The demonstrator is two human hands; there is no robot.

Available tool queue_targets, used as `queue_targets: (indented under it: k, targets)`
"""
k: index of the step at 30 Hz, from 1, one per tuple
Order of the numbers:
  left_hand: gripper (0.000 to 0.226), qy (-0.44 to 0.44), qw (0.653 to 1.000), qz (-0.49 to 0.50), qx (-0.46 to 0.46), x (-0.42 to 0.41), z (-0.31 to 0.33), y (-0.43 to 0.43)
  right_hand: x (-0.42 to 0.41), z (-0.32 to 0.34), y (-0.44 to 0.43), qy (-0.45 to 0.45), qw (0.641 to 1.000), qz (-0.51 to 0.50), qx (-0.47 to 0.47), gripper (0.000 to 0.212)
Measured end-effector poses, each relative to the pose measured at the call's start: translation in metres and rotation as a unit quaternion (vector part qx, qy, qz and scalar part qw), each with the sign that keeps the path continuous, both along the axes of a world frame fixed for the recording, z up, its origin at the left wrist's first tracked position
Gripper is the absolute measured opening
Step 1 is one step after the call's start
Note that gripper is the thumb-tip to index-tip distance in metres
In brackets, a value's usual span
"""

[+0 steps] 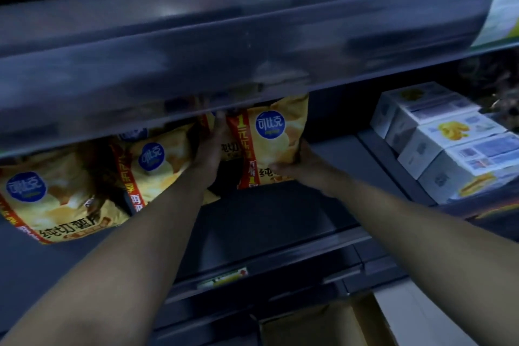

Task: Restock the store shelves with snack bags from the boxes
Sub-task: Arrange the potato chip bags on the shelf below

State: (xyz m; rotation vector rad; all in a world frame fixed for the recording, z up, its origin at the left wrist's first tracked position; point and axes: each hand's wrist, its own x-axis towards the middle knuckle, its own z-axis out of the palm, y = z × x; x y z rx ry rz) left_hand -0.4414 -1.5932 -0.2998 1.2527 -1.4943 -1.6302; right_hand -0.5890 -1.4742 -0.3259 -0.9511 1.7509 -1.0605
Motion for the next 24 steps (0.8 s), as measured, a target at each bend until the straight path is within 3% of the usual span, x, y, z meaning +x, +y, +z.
queue_targets:
  k: [5,10,12,16,21,24]
  targets:
    - [0.075,0.019,0.999,-0.045,0.007,-0.015,-0.002,0.004,-0.013,-0.009,-0.001,0.001,0.999,-0.023,-0.033,0.088]
    - [0.039,0.043,0.992,-0.118,0.005,-0.025,-0.003,0.005,-0.034,-0.017,-0.009,0.041,0.999,-0.002,-0.017,0.122]
    - [0.046,0.037,0.989,-0.140,-0.007,-0.027,-0.005,0.004,-0.039,-0.020,-0.012,0.037,0.999,0.010,-0.018,0.121]
    - [0.074,0.034,0.988,-0.153,0.001,-0.025,-0.007,0.004,-0.033,-0.008,-0.012,0.006,0.999,0.040,-0.020,0.099]
    - [0.054,0.035,0.992,-0.118,0.014,-0.025,-0.004,0.010,-0.030,-0.008,-0.008,-0.014,0.998,0.064,-0.017,0.089]
    - [0.051,0.024,0.994,-0.103,0.028,-0.020,0.000,0.016,-0.031,-0.008,-0.005,0.005,0.999,0.031,-0.012,0.097]
